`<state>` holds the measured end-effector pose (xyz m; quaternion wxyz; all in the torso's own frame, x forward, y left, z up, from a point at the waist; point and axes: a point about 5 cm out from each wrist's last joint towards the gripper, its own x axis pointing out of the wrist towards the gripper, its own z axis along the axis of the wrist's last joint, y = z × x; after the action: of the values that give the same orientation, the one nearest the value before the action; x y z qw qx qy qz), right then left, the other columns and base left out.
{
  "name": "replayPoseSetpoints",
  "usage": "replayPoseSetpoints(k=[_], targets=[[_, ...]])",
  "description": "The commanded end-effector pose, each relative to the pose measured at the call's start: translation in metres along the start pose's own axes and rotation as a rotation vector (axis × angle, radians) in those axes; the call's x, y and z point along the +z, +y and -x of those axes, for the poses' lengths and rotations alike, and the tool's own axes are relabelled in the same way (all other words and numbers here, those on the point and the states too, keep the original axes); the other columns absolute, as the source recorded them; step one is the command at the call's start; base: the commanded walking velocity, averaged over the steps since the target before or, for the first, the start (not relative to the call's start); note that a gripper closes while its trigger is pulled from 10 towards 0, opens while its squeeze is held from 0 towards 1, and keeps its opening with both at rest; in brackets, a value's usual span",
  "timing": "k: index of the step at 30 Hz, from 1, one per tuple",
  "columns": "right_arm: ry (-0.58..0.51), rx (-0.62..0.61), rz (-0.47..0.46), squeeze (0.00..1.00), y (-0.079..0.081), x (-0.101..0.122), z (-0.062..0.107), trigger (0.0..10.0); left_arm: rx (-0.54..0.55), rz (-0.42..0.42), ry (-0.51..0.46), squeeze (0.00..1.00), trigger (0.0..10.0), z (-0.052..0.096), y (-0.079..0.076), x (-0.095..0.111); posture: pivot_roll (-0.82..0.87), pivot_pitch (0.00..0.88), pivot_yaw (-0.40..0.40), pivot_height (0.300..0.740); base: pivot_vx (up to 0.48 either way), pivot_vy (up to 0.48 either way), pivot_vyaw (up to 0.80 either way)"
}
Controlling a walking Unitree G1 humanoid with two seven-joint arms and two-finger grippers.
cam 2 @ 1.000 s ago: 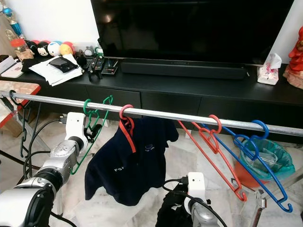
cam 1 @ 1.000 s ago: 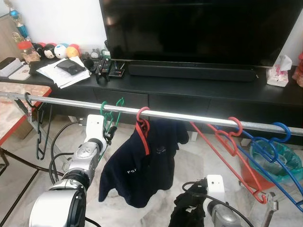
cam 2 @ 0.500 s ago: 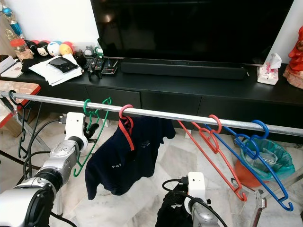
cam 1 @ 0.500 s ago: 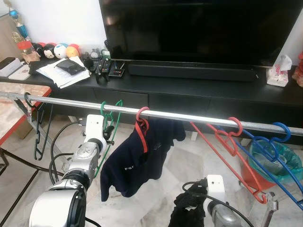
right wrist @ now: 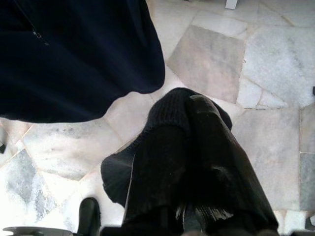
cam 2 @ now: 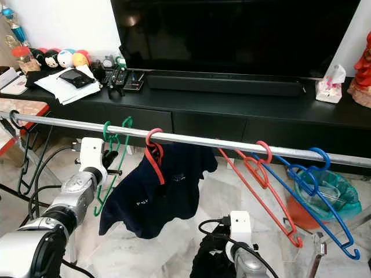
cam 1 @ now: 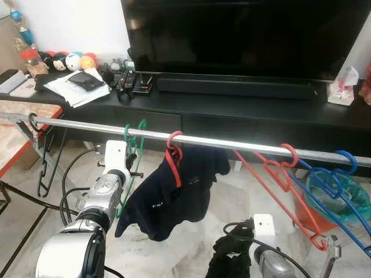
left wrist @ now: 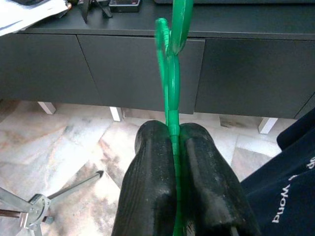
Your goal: Hang hanger
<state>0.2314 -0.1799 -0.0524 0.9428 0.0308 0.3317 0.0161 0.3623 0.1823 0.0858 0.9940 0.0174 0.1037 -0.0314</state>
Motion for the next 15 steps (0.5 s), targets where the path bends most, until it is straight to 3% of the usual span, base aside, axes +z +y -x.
replayPoseSetpoints(k=[1, 9, 15], targets=[[-0.026, 0.006, 0.005, 0.0, 0.002, 0.005, -0.001, 10.0, 0.005, 0.009, 0.008, 0.0, 0.0, 0.0, 0.001, -0.002, -0.01, 0.0, 0.048, 0.74, 0.0, 0.0, 0.0], [-0.026, 0.007, 0.005, 0.0, 0.002, 0.005, -0.001, 10.0, 0.021, 0.002, -0.014, 0.0, 0.0, 0.001, 0.004, 0.001, -0.02, 0.0, 0.05, 0.74, 0.0, 0.0, 0.0], [-0.027, 0.006, 0.004, 0.0, 0.002, 0.004, -0.001, 10.0, 0.055, -0.03, -0.086, 0.0, 0.0, 0.003, 0.017, 0.011, -0.02, 0.0, 0.05, 0.74, 0.0, 0.0, 0.0]])
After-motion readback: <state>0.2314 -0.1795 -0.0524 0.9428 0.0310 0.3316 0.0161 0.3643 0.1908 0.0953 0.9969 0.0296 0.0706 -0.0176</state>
